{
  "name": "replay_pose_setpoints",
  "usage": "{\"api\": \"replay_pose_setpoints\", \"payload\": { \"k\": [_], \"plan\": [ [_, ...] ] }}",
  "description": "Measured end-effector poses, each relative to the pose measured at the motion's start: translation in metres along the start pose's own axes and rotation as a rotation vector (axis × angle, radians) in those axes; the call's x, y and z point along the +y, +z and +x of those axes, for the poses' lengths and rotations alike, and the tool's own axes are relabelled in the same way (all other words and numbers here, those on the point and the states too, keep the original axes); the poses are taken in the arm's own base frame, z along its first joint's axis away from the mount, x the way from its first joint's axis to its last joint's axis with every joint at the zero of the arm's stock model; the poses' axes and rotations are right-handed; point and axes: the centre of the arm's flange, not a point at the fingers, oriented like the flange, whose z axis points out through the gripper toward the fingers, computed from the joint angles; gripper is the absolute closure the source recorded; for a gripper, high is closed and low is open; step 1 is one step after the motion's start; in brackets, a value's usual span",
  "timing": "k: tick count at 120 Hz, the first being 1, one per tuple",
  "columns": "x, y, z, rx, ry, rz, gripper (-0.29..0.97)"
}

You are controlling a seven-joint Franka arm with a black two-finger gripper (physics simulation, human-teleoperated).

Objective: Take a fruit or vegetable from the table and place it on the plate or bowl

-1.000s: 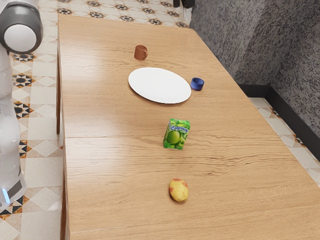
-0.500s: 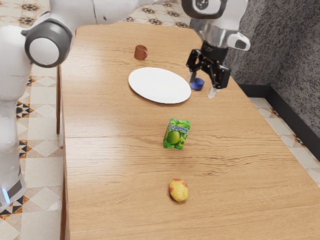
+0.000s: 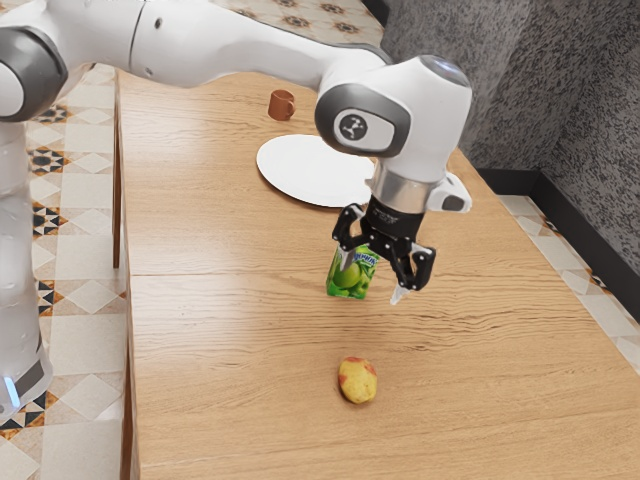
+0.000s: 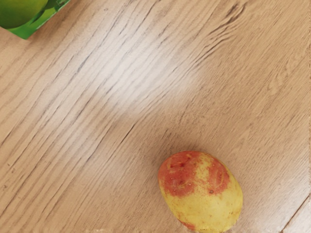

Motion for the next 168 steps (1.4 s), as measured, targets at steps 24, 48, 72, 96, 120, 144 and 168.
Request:
{"api": "replay_pose_setpoints", "payload": {
  "k": [24, 48, 72, 96, 120, 144, 168],
  "plan": [
    [0.006, 0.021, -0.050, 0.003, -0.053, -0.064, 0.00],
    [0.008, 0.027, -0.052, 0.002, -0.183, -0.132, 0.00],
    [0.011, 0.038, -0.070, 0.013, -0.249, -0.132, 0.00],
    [0.003, 0.026, -0.047, 0.051, -0.299, -0.158, 0.00],
    [-0.004, 0.038, -0.030, 0.052, -0.326, -0.147, 0.00],
    [-0.006, 0.062, -0.030, 0.049, -0.324, -0.134, 0.00],
    [0.000, 0.080, -0.031, 0.037, -0.314, -0.133, 0.00]
  ]
}}
